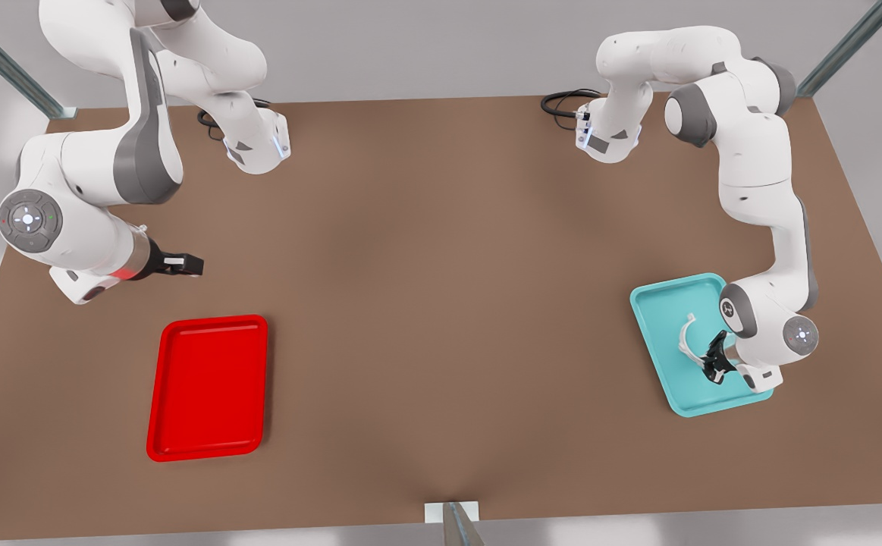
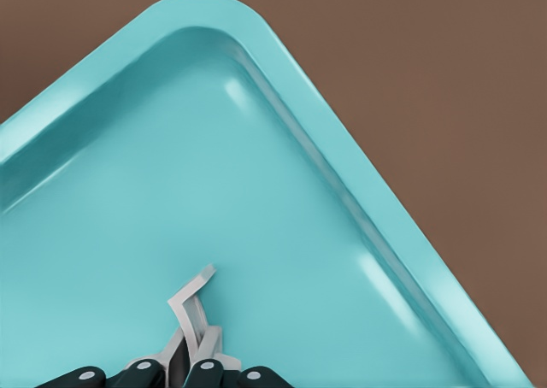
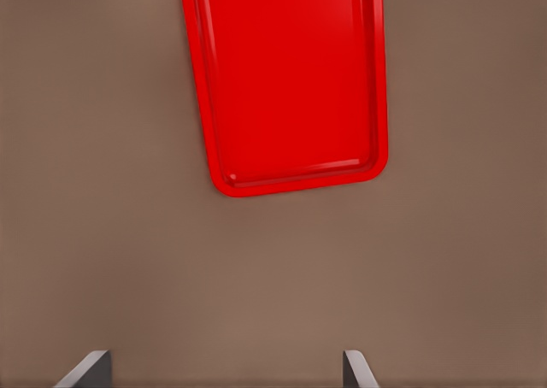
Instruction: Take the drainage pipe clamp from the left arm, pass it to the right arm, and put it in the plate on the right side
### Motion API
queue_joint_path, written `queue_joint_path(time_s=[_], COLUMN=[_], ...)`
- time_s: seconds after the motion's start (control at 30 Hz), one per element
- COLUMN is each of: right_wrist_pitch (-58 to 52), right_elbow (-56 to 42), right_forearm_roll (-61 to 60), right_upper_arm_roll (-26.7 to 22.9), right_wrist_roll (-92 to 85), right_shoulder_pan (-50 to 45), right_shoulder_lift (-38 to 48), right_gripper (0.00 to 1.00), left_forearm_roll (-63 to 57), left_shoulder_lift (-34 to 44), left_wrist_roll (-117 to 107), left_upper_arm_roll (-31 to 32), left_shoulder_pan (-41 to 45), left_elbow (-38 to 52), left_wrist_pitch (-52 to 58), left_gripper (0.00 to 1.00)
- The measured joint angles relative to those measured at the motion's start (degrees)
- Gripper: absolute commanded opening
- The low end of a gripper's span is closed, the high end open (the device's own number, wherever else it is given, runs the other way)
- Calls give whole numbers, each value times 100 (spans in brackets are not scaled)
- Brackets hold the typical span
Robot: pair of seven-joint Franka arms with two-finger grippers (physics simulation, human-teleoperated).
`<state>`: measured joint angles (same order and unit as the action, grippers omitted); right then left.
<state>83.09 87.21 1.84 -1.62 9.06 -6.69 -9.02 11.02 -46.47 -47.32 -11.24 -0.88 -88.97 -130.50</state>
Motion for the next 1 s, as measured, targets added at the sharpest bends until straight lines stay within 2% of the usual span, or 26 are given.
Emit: queue_joint_path(time_s=[0.03, 0.07, 0.43, 0.7, 0.93, 1.0], right_wrist_pitch=[1, 2, 12, 15, 12, 13], right_elbow=[0, 0, 26, 27, 4, -215], right_forearm_roll=[1, 1, 2, 1, 0, 26], right_upper_arm_roll=[1, 1, 1, 3, 5, 4], right_wrist_roll=[0, 0, 0, 0, 0, 0], right_shoulder_pan=[1, 2, 2, 2, -1, -82], right_shoulder_lift=[0, 0, 6, 3, -5, -238], right_gripper=[100, 100, 100, 100, 100, 100], left_forearm_roll=[-2, -3, -3, 5, -3, -12], left_shoulder_lift=[0, 0, 27, 345, 722, 784], left_wrist_roll=[-4, -10, -93, -222, -498, -665], left_upper_arm_roll=[0, 0, 0, -1, 25, 27], left_shoulder_pan=[0, 0, 29, 104, 967, 1287], left_elbow=[2, 1, -19, -11, 0, 7], left_wrist_pitch=[0, 1, -81, 80, 846, 1027], left_gripper=[23, 22, 21, 21, 21, 21])
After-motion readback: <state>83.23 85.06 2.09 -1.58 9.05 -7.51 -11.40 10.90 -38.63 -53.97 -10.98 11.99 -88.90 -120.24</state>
